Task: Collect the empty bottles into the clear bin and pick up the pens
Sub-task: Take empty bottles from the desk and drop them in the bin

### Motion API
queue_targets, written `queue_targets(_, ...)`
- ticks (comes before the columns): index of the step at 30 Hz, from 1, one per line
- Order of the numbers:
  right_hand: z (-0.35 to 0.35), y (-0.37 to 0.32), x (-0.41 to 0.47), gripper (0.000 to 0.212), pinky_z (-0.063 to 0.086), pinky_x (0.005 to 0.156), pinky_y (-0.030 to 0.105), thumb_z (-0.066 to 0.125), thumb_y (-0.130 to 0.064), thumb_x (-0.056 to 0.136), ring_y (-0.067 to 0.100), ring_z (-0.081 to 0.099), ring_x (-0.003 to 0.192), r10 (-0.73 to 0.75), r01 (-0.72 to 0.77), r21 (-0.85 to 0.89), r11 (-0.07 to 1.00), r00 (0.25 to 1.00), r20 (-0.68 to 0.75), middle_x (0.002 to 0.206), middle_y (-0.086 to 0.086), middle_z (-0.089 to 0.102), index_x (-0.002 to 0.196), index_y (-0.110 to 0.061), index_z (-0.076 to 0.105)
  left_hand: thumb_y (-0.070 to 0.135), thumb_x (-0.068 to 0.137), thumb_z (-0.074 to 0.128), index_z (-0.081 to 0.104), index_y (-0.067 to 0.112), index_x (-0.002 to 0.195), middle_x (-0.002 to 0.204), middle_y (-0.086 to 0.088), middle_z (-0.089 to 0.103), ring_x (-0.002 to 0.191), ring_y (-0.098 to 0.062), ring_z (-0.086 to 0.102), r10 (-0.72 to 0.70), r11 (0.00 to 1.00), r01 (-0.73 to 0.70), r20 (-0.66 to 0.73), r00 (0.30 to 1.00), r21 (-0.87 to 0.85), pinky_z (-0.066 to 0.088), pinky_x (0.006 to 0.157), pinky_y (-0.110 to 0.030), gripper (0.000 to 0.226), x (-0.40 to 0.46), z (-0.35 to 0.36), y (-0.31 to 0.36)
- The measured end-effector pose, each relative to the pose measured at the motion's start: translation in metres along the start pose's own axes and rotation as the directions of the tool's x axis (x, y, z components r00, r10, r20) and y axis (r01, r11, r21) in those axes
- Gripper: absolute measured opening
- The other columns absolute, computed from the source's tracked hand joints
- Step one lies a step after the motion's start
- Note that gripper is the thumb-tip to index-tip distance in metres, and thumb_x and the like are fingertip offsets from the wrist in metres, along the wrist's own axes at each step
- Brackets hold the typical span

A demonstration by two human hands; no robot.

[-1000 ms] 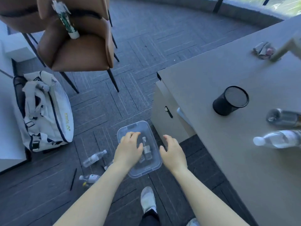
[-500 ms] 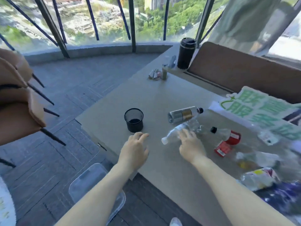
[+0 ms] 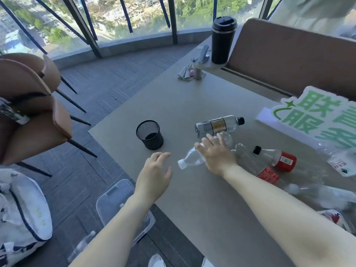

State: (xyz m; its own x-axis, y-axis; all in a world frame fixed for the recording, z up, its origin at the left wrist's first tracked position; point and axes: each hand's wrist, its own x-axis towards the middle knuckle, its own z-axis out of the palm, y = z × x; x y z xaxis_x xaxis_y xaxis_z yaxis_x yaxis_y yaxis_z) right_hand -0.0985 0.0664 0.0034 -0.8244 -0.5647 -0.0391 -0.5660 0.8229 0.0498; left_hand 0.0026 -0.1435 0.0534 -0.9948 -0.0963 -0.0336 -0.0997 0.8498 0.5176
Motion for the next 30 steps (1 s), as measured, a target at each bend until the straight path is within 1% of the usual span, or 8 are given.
queue_targets(3, -0.024, 0.002, -0.007, 0.073, 0.038, 0.105, 0.054, 0.072, -0.015, 0.058, 0.038, 0.055, 0.113, 0.094, -0.039, 0.225, 0.973, 0.967, -0.237, 0.112, 0.011, 0.058, 0.124, -0.020, 0.040, 0.015, 0.091, 0.056, 0.052, 0.016, 0.134, 0.135, 0.003, 0.051, 0.125, -0.017, 0.046, -0.018, 1.000, 0.018, -0.011, 1.000, 0.017, 0.045, 0.089, -0.029, 0.044, 0.005, -0.013, -0.001)
queue_targets(5, -0.045, 0.005, -0.013, 0.071, 0.044, 0.094, 0.045, 0.072, -0.023, 0.064, 0.033, 0.055, 0.105, 0.270, -0.132, 0.404, 0.905, 0.913, -0.307, 0.110, 0.008, 0.057, 0.128, -0.019, 0.042, 0.016, 0.091, 0.055, 0.051, 0.017, 0.135, 0.136, 0.004, 0.050, 0.125, -0.016, 0.045, -0.011, 0.999, 0.011, 0.003, 1.000, 0.031, 0.044, 0.089, -0.029, 0.044, 0.018, -0.016, 0.006)
queue_targets(10, -0.074, 0.021, -0.037, 0.072, 0.043, 0.085, 0.031, 0.068, -0.037, 0.079, 0.020, 0.053, 0.114, 0.676, -0.324, 0.816, 0.478, 0.729, -0.107, 0.130, 0.000, 0.054, 0.142, -0.026, 0.034, 0.022, 0.090, 0.055, 0.045, 0.018, 0.140, 0.139, 0.000, 0.047, 0.125, -0.022, 0.043, 0.103, 0.989, -0.113, 0.098, 0.990, 0.099, 0.043, 0.093, -0.033, 0.051, 0.082, 0.001, 0.048)
queue_targets(13, -0.076, 0.025, -0.051, 0.070, 0.044, 0.087, 0.030, 0.066, -0.042, 0.081, 0.015, 0.057, 0.112, 0.798, -0.356, 0.906, 0.230, 0.602, 0.034, 0.127, -0.006, 0.057, 0.141, -0.034, 0.031, 0.032, 0.087, 0.058, 0.038, 0.019, 0.143, 0.141, -0.004, 0.044, 0.126, -0.029, 0.041, 0.186, 0.969, -0.211, 0.177, 0.966, 0.129, 0.042, 0.095, -0.039, 0.060, 0.129, 0.028, 0.076)
queue_targets(16, -0.068, 0.025, -0.064, 0.065, 0.045, 0.089, 0.029, 0.071, -0.038, 0.082, 0.008, 0.057, 0.105, 0.885, -0.364, 0.927, 0.085, 0.456, 0.098, 0.115, -0.017, 0.058, 0.138, -0.035, 0.038, 0.038, 0.087, 0.058, 0.033, 0.019, 0.143, 0.143, -0.007, 0.041, 0.126, -0.033, 0.040, 0.259, 0.934, -0.309, 0.251, 0.933, 0.181, 0.040, 0.096, -0.041, 0.065, 0.170, 0.066, 0.097)
queue_targets(20, -0.052, 0.017, -0.077, 0.056, 0.043, 0.096, 0.027, 0.069, -0.037, 0.082, 0.003, 0.055, 0.113, 0.922, -0.355, 0.934, -0.048, 0.343, 0.178, 0.123, -0.015, 0.058, 0.130, -0.048, 0.042, 0.053, 0.087, 0.051, 0.024, 0.016, 0.147, 0.143, -0.012, 0.040, 0.126, -0.036, 0.042, 0.250, 0.890, -0.355, 0.346, 0.904, 0.285, 0.036, 0.097, -0.045, 0.076, 0.202, 0.117, 0.099)
queue_targets(24, -0.038, 0.002, -0.088, 0.061, 0.035, 0.084, -0.002, 0.069, -0.020, 0.087, -0.025, 0.045, 0.106, 0.939, -0.320, 0.941, -0.109, 0.277, 0.203, 0.118, -0.037, 0.046, 0.128, -0.051, 0.037, 0.061, 0.081, 0.054, 0.030, 0.014, 0.142, 0.126, -0.014, 0.054, 0.115, -0.036, 0.050, 0.250, 0.859, -0.363, 0.323, 0.913, 0.360, 0.041, 0.088, -0.043, 0.081, 0.201, 0.132, 0.085)
queue_targets(30, -0.051, -0.011, -0.097, 0.054, 0.031, 0.079, -0.004, 0.066, -0.019, 0.090, -0.035, 0.037, 0.100, 0.931, -0.316, 0.944, -0.098, 0.305, 0.199, 0.113, -0.043, 0.037, 0.128, -0.043, 0.036, 0.051, 0.072, 0.060, 0.046, 0.019, 0.121, 0.109, -0.005, 0.058, 0.103, -0.031, 0.054, 0.158, 0.960, -0.207, 0.250, 0.955, 0.187, 0.045, 0.078, -0.038, 0.060, 0.167, 0.094, 0.081)
